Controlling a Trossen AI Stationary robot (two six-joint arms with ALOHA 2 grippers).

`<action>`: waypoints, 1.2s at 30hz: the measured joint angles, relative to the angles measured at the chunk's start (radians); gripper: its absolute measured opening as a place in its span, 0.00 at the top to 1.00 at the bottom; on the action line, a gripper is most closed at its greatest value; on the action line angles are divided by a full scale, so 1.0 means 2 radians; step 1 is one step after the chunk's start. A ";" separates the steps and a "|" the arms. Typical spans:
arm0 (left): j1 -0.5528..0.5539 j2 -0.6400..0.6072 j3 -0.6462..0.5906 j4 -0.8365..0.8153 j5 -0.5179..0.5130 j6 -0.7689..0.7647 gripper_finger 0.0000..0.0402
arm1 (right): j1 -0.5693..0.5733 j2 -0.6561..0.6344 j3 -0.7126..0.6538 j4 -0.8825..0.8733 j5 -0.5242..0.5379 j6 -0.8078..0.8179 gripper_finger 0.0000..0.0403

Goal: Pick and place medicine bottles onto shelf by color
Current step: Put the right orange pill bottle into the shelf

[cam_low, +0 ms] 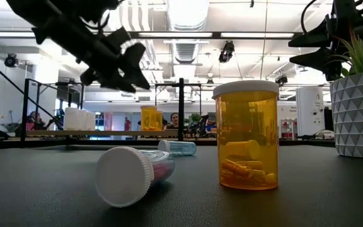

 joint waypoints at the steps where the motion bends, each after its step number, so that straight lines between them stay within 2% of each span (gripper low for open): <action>1: 0.000 0.009 0.000 0.004 0.003 -0.003 0.41 | 0.000 0.000 0.000 0.000 0.000 0.000 0.40; 11: 0.010 0.107 0.023 0.009 0.005 -0.003 0.41 | 0.000 0.000 0.000 0.000 0.000 0.000 0.40; 17: 0.023 0.147 0.038 0.022 -0.026 0.001 0.41 | 0.000 0.000 0.000 0.000 0.000 0.000 0.40; 23: 0.041 0.157 0.051 0.023 -0.031 0.002 0.41 | 0.000 0.000 0.000 0.000 0.000 0.000 0.40; 30: 0.068 0.157 0.057 0.045 -0.031 0.051 0.41 | 0.000 0.000 0.000 0.000 0.000 0.000 0.40; 36: 0.093 0.157 0.057 0.058 -0.011 0.054 0.41 | 0.000 0.000 0.000 0.000 0.000 0.000 0.40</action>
